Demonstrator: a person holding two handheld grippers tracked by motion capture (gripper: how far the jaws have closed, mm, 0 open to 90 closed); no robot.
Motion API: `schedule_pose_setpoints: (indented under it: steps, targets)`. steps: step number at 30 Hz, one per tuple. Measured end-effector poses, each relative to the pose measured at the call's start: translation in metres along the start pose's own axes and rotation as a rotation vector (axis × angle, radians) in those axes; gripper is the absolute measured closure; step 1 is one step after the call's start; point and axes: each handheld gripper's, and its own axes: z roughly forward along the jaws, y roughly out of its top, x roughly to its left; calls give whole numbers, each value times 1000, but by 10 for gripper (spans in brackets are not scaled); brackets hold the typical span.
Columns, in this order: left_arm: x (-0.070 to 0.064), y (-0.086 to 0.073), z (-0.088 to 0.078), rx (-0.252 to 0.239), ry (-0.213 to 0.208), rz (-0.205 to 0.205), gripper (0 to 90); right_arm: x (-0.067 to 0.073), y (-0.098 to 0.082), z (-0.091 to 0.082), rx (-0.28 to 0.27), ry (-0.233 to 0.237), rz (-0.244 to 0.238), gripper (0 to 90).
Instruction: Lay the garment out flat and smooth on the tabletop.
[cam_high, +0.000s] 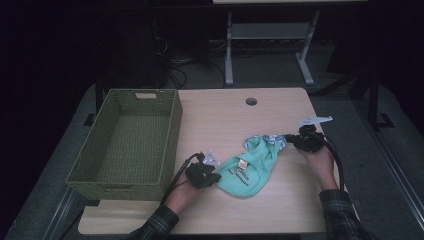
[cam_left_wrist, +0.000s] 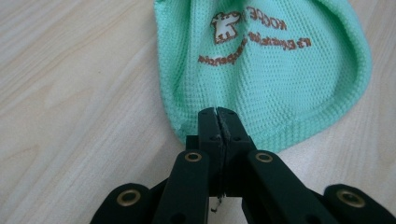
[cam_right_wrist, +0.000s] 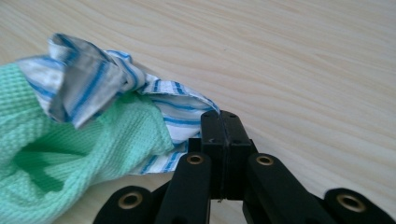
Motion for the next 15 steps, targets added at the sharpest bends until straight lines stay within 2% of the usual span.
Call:
schedule_pose_setpoints:
  steps: [1, 2, 3, 4, 6, 9, 12, 15]
  targets:
    - [0, 0, 0, 0, 0, 0, 871, 0, 0, 0, 0, 0, 0, 891]
    - [0, 0, 0, -7, -11, -8, 862, 2, 0, -1, 0, 7, 1, 842]
    - [0, 0, 0, -7, -11, -8, 853, 2, 0, -1, 0, 7, 1, 842]
    - [0, 1, -1, -7, -14, -6, 853, 4, 1, -2, -6, 12, -4, 805]
    - [-1, 4, -5, -29, -19, -15, 820, 9, 2, -5, -12, 25, -6, 750]
    - [-2, 6, -7, -49, -12, -20, 795, 12, 0, -7, -29, 28, -16, 742]
    - [0, 12, -13, -80, 9, -22, 733, 20, -6, -10, -25, 75, -7, 746]
    - [2, 15, -14, -89, 19, -23, 708, 25, -9, -11, -24, 82, -11, 746]
